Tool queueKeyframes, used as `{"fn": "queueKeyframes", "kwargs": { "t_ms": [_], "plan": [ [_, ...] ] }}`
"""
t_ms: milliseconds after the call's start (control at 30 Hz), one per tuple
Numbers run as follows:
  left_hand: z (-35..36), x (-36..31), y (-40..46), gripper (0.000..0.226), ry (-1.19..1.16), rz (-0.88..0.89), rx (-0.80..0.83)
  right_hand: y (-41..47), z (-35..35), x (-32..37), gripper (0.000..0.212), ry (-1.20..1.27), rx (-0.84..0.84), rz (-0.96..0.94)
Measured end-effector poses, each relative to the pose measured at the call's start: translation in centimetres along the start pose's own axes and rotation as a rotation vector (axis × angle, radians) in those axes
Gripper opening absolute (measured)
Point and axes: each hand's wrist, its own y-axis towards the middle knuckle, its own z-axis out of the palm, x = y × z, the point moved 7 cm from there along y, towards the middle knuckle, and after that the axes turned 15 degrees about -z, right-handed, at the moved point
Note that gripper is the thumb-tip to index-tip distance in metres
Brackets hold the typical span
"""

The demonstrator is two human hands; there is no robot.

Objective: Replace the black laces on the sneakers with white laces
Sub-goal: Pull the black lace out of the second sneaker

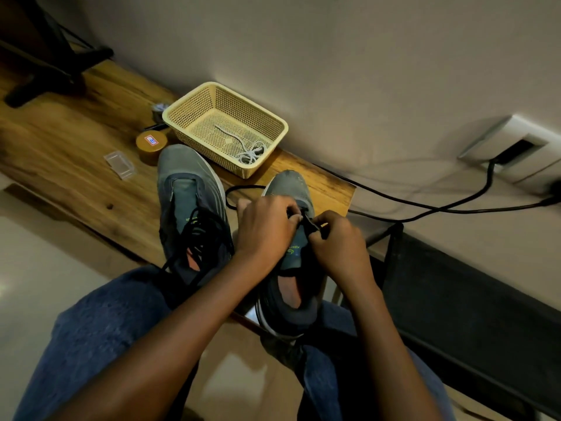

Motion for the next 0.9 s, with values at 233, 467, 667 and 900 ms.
{"fn": "queueKeyframes", "kwargs": {
  "t_ms": [233,467,667,900],
  "plan": [
    [-0.9,-1.1,-0.7,0.016,-0.057,0.050,-0.145,0.1,-0.1,-0.1,0.027,-0.012,-0.019,0.019],
    [0.3,0.0,-0.3,0.015,0.064,-0.007,-0.012,0.0,0.2,0.3,0.023,-0.048,-0.001,-0.013],
    [0.7,-0.5,-0.3,0.011,0.118,-0.027,-0.023,-0.1,0.2,0.5,0.025,-0.058,-0.002,-0.019],
    [0.7,-0.4,-1.3,0.012,-0.029,-0.019,-0.043,-0.2,0.1,0.7,0.027,-0.051,-0.001,-0.017]
  ]
}}
